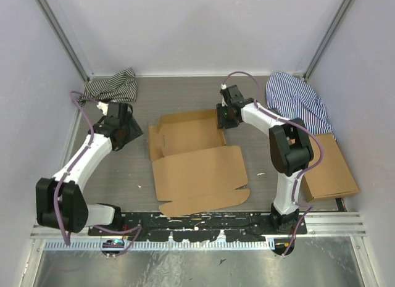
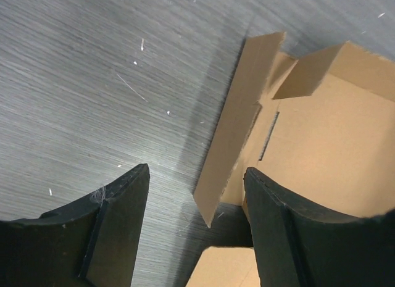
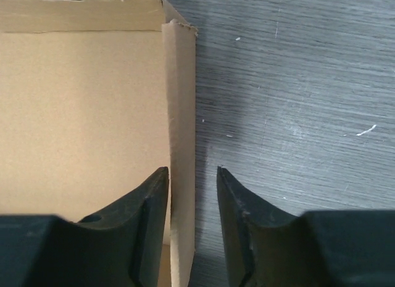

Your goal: Fold the paper box

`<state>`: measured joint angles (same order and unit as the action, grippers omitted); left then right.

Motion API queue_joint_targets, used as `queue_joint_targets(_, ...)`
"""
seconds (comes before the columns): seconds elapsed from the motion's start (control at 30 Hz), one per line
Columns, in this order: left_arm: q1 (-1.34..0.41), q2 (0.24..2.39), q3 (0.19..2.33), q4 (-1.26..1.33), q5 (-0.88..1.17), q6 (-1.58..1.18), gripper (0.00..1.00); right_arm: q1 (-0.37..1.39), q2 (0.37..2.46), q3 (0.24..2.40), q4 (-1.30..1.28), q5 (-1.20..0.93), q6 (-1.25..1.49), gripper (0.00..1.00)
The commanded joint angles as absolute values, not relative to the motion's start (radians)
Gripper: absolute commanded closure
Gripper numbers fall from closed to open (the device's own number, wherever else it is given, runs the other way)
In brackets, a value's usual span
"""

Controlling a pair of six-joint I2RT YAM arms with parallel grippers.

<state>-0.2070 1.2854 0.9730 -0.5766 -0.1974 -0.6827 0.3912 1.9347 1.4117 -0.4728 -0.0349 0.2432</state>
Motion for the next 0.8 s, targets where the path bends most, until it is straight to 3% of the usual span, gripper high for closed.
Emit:
queue_joint_targets(0.0, -0.191, 1.367, 0.935, -0.502, -0.143, -0.688, 0.31, 0.389, 1.956, 1.458, -0.477, -0.02, 0.231, 0.61)
queue_joint_targets(0.13, -0.181, 1.416, 0.913, -0.477, -0.144, -0.698, 0.32, 0.38, 1.986, 1.454, -0.476, -0.028, 0.233, 0.81)
queue_joint_targets(0.3, -0.161, 1.412, 0.874, -0.463, -0.17, -0.698, 0.32, 0.366, 1.97, 1.43, -0.454, -0.013, 0.242, 0.98)
queue_joint_targets(0.5, -0.117, 1.368, 0.808, -0.415, -0.157, -0.677, 0.32, 0.317, 1.823, 1.324, -0.358, -0.113, 0.276, 0.99)
queue_joint_targets(0.77, -0.101, 1.237, 0.672, -0.135, 0.088, -0.692, 0.34, 0.257, 1.699, 1.253, -0.337, -0.234, 0.294, 0.99)
